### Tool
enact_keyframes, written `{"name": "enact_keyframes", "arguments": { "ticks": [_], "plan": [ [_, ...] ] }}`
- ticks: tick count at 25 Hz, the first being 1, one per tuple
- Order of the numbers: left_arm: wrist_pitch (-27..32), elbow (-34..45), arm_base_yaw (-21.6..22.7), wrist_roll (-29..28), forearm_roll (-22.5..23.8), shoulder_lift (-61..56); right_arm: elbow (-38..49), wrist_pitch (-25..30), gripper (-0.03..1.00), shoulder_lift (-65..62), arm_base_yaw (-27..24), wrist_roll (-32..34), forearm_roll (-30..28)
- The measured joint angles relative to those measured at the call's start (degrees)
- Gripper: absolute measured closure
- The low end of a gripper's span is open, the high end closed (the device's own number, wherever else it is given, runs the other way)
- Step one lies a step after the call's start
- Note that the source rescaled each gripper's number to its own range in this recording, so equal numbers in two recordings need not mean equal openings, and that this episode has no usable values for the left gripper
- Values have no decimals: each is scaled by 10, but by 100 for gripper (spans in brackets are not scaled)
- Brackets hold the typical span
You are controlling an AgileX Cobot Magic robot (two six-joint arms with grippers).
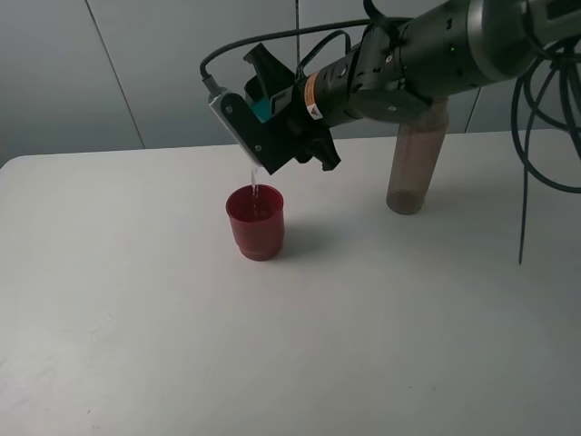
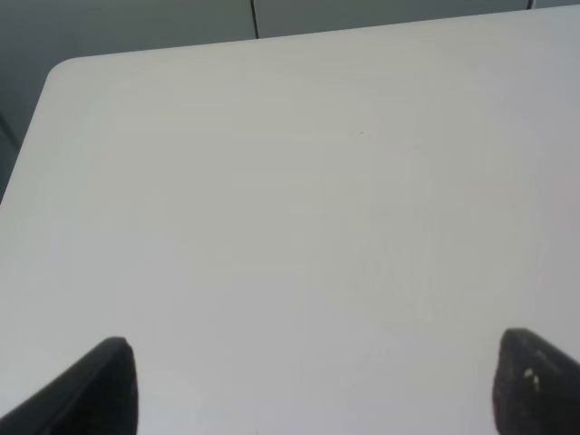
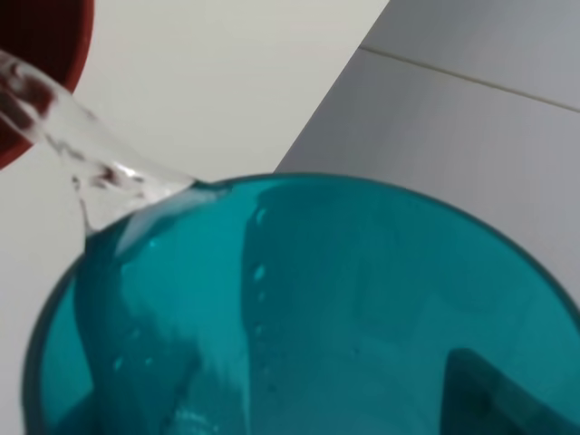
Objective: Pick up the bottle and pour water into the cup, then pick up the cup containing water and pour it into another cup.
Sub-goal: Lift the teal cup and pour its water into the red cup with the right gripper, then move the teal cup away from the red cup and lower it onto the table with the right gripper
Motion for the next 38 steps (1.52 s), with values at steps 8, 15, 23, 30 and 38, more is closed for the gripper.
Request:
{"name": "enact_keyframes", "arguments": {
  "ticks": [8,15,23,30,38],
  "plan": [
    [0,0,0,-1,0,0,0,-11,85,0,0,-32,-10],
    [0,0,0,-2,0,0,0,-41,85,0,0,-68,-14],
    [0,0,0,-2,0,0,0,-46,85,0,0,-83,-43],
    [0,0,0,-1,0,0,0,-46,85,0,0,-83,-43],
    [0,0,0,-1,0,0,0,-48,85,0,0,-55,-53]
  ]
}}
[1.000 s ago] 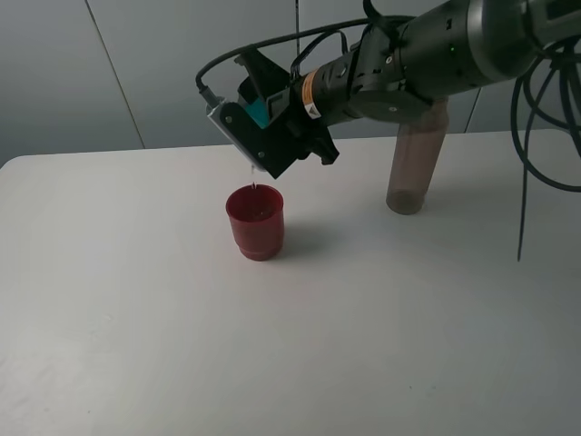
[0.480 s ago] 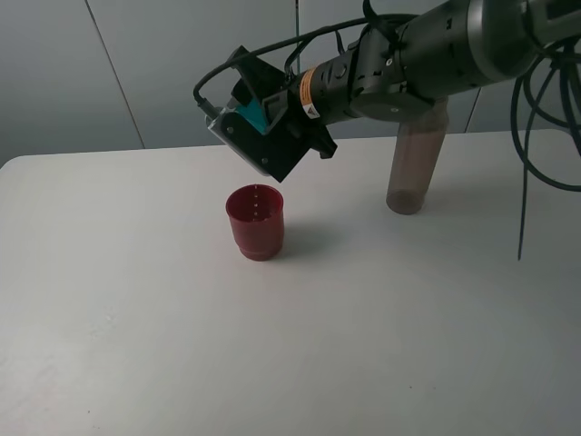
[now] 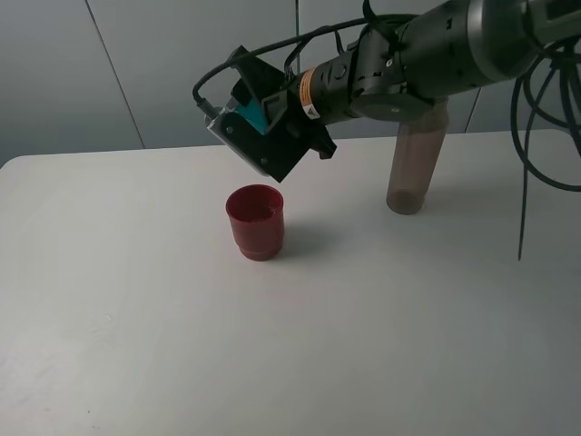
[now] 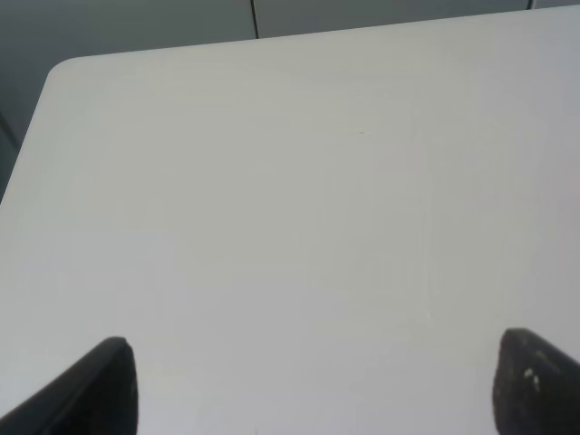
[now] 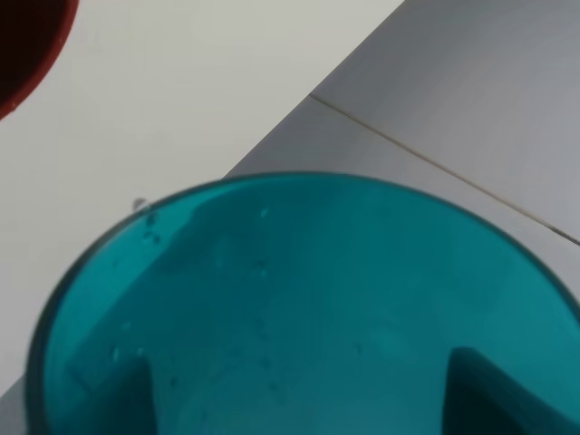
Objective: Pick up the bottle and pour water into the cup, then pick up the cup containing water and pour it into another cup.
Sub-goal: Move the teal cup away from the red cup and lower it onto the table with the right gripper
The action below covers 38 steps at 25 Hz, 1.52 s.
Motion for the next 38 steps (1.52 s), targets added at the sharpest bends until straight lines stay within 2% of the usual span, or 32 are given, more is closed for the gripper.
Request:
{"name": "enact_keyframes", "arguments": {
  "ticks": [3,9,11,14,18,20,21,26,30,38],
  "plan": [
    [0,0,0,0,0,0,0,-1,85,0,0,60,16],
    [0,0,0,0,0,0,3,-21,85,-5,-8,219,147],
    [0,0,0,0,0,0,19,-45,85,-16,-18,300,172],
    [0,0,0,0,0,0,64,-117,85,-30,-41,431,182],
    [0,0,0,0,0,0,158,-275,85,-33,-70,561,210],
    [0,0,0,0,0,0,204,-341,85,-33,-79,579,240],
    [0,0,0,0,0,0,224,-355,85,-33,-84,584,256],
    [0,0,0,0,0,0,277,-374,85,-24,-114,598,291],
    [0,0,0,0,0,0,288,-388,85,11,-116,613,293],
    [0,0,0,0,0,0,297,-450,85,79,-116,631,288]
  ]
}}
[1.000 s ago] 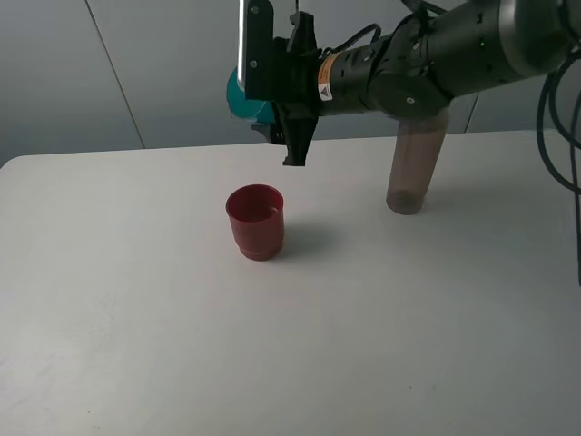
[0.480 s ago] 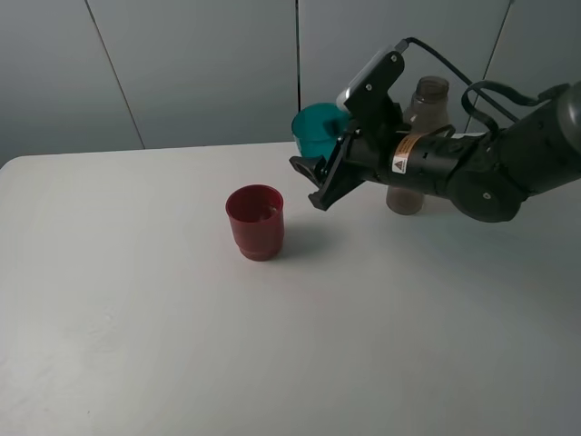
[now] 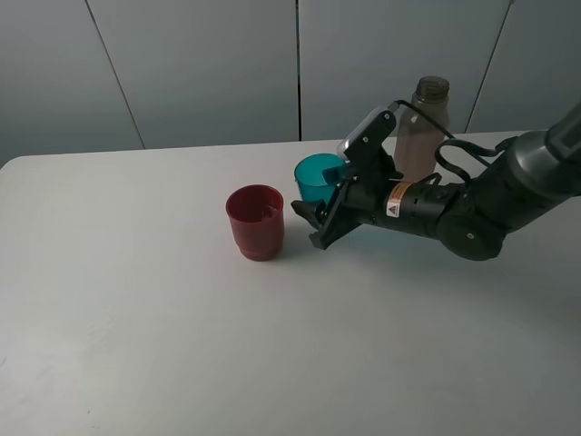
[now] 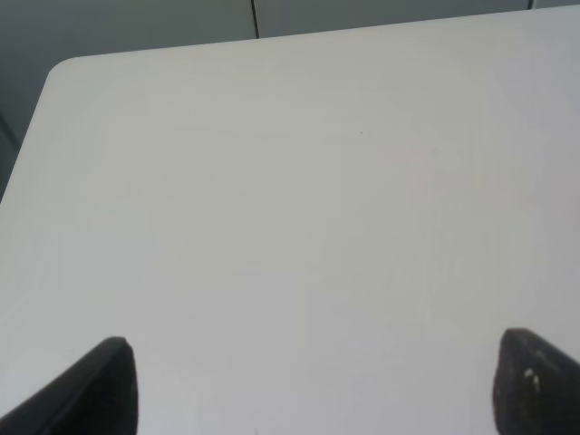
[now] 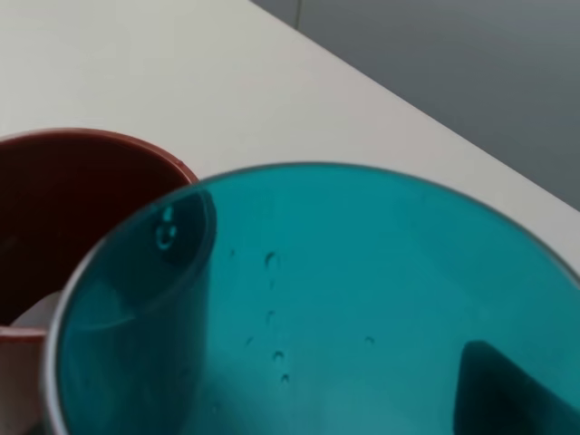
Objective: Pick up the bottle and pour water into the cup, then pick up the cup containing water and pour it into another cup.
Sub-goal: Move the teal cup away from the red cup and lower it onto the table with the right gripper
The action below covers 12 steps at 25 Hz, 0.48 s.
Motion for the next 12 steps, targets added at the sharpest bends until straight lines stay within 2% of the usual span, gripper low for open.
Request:
{"name": "enact_keyframes", "arguments": {
  "ticks": [12],
  "plan": [
    [0,0,0,0,0,0,3,-17,85,51,0,7,-4]
  ]
}}
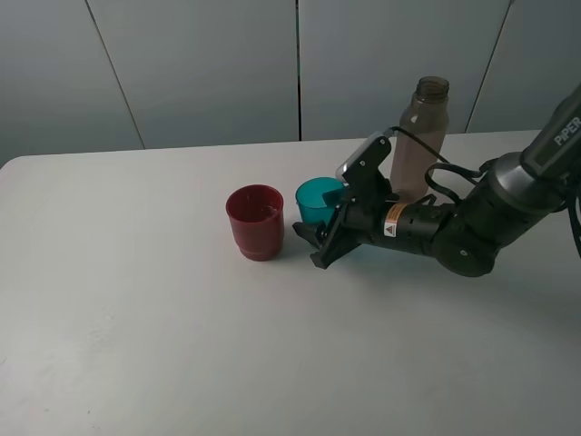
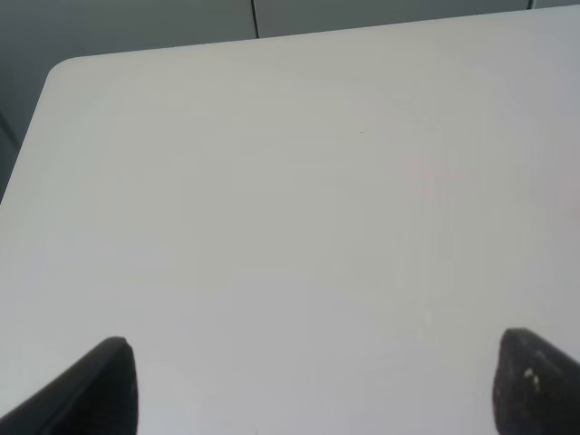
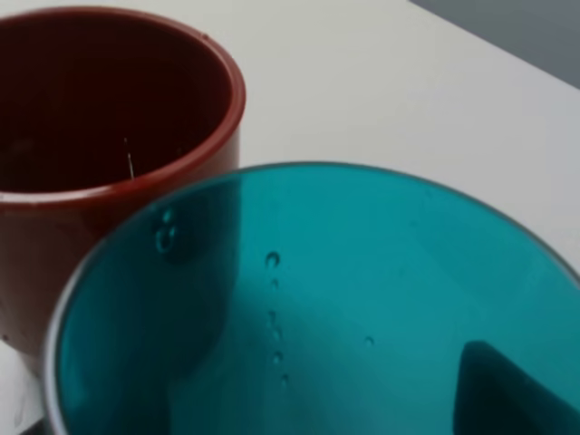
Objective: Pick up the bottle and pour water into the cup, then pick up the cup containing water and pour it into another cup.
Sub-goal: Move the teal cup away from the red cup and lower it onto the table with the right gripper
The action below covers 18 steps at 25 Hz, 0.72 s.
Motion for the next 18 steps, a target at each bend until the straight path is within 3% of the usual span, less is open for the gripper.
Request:
{"name": "enact_keyframes", "arguments": {
  "ticks": [8,9,11,13,15,18],
  "plan": [
    [0,0,0,0,0,0,0,-3,85,6,-1,3,-1],
    [0,0,0,0,0,0,0,-3,78,6,-1,4,-1],
    [0,0,0,0,0,0,0,-3,35,5,-1,4,-2],
    [0,0,0,0,0,0,0,-3,6,-5,-1,4,-2],
    [0,0,0,0,0,0,0,3,-1,-21,-1,4,-2],
    [0,0,0,0,0,0,1,29,-2,-57,-1,13,-2]
  ]
}}
